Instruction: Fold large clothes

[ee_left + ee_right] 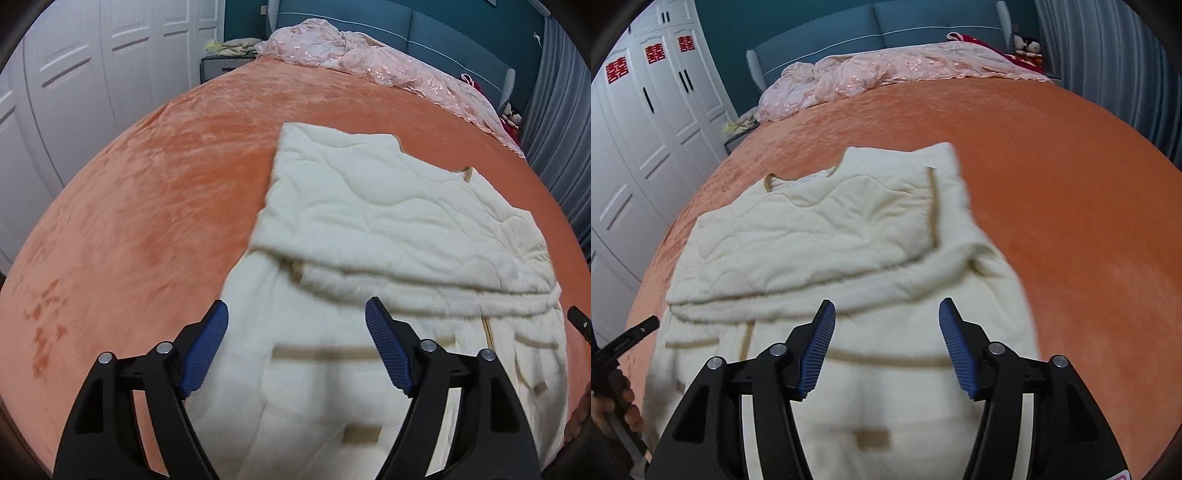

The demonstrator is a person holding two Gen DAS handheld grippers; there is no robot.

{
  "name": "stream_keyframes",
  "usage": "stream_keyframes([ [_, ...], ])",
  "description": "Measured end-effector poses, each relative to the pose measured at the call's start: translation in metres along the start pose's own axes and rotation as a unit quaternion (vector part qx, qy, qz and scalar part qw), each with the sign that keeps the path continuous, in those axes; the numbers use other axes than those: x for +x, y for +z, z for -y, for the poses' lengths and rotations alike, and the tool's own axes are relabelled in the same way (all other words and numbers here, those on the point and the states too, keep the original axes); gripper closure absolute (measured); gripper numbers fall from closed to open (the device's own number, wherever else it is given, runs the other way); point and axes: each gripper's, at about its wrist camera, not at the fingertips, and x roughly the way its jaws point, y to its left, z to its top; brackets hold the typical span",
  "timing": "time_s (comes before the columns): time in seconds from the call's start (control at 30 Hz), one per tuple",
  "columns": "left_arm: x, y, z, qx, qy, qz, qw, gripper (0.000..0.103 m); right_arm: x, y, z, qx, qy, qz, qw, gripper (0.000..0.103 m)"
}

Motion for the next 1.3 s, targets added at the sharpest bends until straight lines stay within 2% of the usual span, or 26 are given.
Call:
stream_keyframes([
  [0.1, -0.031, -0.029, -0.046, -0.049, -0.005, -0.037, 0.9981, 0.018, -0.047, -0.037, 0.054, 0.034, -0.030, -0.020, 0.999, 0.038],
  [0.23, -0.053, -0.066, -0.098, -0.142, -0.030, -0.061, 0.9874, 0.015, -0.061, -0.069, 0.115, 0.116, -0.045, -0.061, 0.990, 0.033],
  [0.33, -0.056, -0.087, -0.113, -0.201, -0.073, -0.085, 0.9733, 0.015, -0.062, -0.094, 0.140, 0.193, -0.002, -0.076, 0.978, 0.033],
  [0.4, -0.056, -0.098, -0.107, -0.217, -0.108, -0.092, 0.9659, 0.015, -0.056, -0.107, 0.143, 0.231, 0.033, -0.082, 0.969, 0.033],
  [0.43, -0.055, -0.100, -0.102, -0.216, -0.115, -0.096, 0.9648, 0.015, -0.051, -0.111, 0.140, 0.244, 0.046, -0.089, 0.965, 0.033],
  [0.5, -0.052, -0.104, -0.090, -0.207, -0.127, -0.104, 0.9645, 0.017, -0.039, -0.115, 0.129, 0.256, 0.077, -0.101, 0.958, 0.033],
  [0.53, -0.054, -0.105, -0.082, -0.197, -0.116, -0.101, 0.9683, 0.021, -0.034, -0.115, 0.124, 0.257, 0.084, -0.104, 0.957, 0.033],
  [0.6, -0.058, -0.106, -0.067, -0.165, -0.099, -0.097, 0.9765, 0.043, -0.025, -0.113, 0.111, 0.252, 0.091, -0.110, 0.957, 0.033],
  [0.63, -0.058, -0.107, -0.061, -0.150, -0.093, -0.105, 0.9786, 0.066, -0.022, -0.113, 0.106, 0.246, 0.086, -0.110, 0.959, 0.042],
  [0.67, -0.061, -0.108, -0.059, -0.141, -0.077, -0.106, 0.9813, 0.077, -0.019, -0.110, 0.101, 0.239, 0.083, -0.115, 0.961, 0.064],
  [0.73, -0.071, -0.108, -0.061, -0.133, -0.071, -0.100, 0.9835, 0.090, -0.016, -0.106, 0.094, 0.232, 0.092, -0.127, 0.960, 0.096],
  [0.8, -0.086, -0.106, -0.068, -0.131, -0.073, -0.091, 0.9844, 0.094, -0.026, -0.101, 0.087, 0.209, 0.088, -0.117, 0.967, 0.097],
  [0.9, -0.117, -0.101, -0.074, -0.113, -0.094, -0.076, 0.9862, 0.095, -0.053, -0.088, 0.075, 0.159, 0.099, -0.105, 0.977, 0.099],
  [1.07, -0.178, -0.113, -0.061, -0.021, -0.088, -0.083, 0.9925, 0.096, -0.104, -0.080, 0.057, 0.040, 0.086, -0.131, 0.987, 0.099],
  [1.2, -0.233, -0.148, -0.057, 0.055, -0.075, -0.119, 0.9885, 0.096, -0.147, -0.103, 0.053, -0.038, 0.070, -0.194, 0.978, 0.099],
  [1.3, -0.272, -0.172, -0.065, 0.056, -0.077, -0.148, 0.9844, 0.096, -0.179, -0.130, 0.050, -0.058, 0.072, -0.257, 0.962, 0.099],
])
